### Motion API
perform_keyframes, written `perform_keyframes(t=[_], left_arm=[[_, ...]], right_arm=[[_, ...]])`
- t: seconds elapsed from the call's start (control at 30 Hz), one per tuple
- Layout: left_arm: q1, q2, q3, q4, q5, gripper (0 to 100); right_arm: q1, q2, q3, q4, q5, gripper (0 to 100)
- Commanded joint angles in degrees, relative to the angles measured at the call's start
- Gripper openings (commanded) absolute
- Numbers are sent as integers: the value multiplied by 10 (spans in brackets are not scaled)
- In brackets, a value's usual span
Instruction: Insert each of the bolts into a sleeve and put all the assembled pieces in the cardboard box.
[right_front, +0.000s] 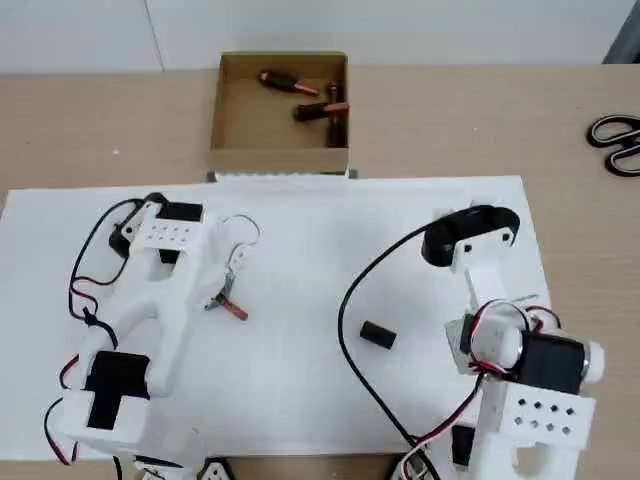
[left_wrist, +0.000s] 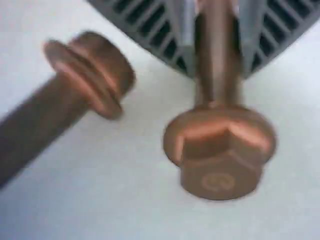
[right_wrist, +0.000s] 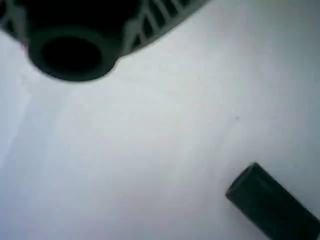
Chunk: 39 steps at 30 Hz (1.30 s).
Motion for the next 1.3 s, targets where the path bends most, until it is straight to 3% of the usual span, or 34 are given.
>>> perform_keyframes(t=[0.0,0.33,0.67,1.03,1.27], left_arm=[[-5,4,-7,50,-2,14],[-5,4,-69,178,-12,6],[-5,4,-126,214,-186,6],[-5,9,-136,238,-540,6],[-4,10,-132,248,-871,6]], right_arm=[[1,-2,-4,-11,-4,3],[1,-2,-4,-11,-6,3],[1,-2,-4,-11,-6,3],[1,-2,-3,-11,-4,3],[1,-2,-3,-12,-4,3]])
